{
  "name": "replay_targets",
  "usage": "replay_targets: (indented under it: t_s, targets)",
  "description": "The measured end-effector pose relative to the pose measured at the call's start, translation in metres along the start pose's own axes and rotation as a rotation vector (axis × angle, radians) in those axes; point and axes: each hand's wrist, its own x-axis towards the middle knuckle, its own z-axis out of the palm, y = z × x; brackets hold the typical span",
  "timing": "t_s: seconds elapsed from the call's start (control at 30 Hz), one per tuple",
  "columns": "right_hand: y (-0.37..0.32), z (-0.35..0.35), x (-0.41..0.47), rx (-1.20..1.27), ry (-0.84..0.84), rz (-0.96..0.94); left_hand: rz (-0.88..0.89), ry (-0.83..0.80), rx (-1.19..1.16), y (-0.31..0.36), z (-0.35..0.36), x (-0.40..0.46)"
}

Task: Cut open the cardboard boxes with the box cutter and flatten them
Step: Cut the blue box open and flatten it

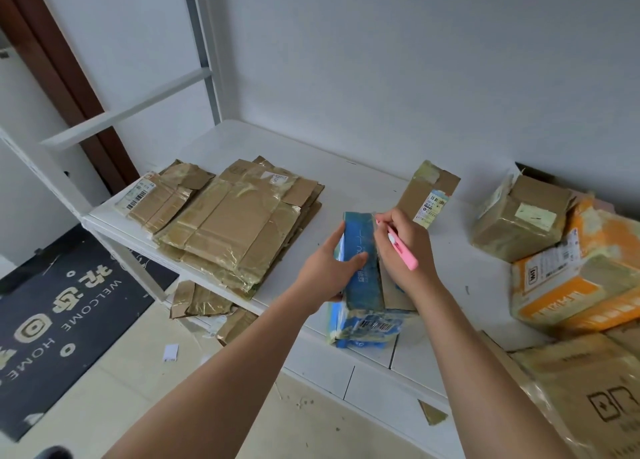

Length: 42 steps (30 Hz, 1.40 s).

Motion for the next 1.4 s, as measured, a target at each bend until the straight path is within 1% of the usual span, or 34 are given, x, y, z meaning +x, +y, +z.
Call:
replay_targets:
  t_s: [0.3, 0.43, 0.7, 0.87, 1.0, 1.13, 1.27, 1.4]
  targets:
    - [-0.005, -0.008, -0.006, 0.011, -0.074, 0.037, -0.019, 0.032, 0.018, 0.0, 0.003, 0.0]
    - [-0.005, -0.01, -0.01, -0.015, -0.108, 0.044, -0.019, 0.046, 0.034, 0.002, 0.004, -0.002]
    - [-0.016, -0.012, -0.032, -0.095, -0.181, 0.129, -0.026, 0.08, 0.045, 0.008, 0.007, -0.008]
    - [-0.028, -0.024, -0.056, 0.005, -0.169, 0.208, -0.021, 0.122, 0.024, 0.007, 0.007, -0.009]
    - [-0.035, -0.032, -0.084, 0.101, -0.203, 0.249, -0.02, 0.155, 0.042, 0.006, 0.009, -0.007]
    - [-0.043, -0.035, -0.104, 0.108, -0.196, 0.208, -0.008, 0.19, 0.077, 0.005, 0.012, -0.005]
    - [-0.048, -0.036, -0.122, 0.103, -0.153, 0.141, 0.0, 0.214, 0.107, 0.005, 0.014, -0.004]
    - [-0.046, -0.041, -0.129, 0.144, -0.144, 0.161, -0.011, 0.2, 0.102, 0.006, 0.016, -0.005]
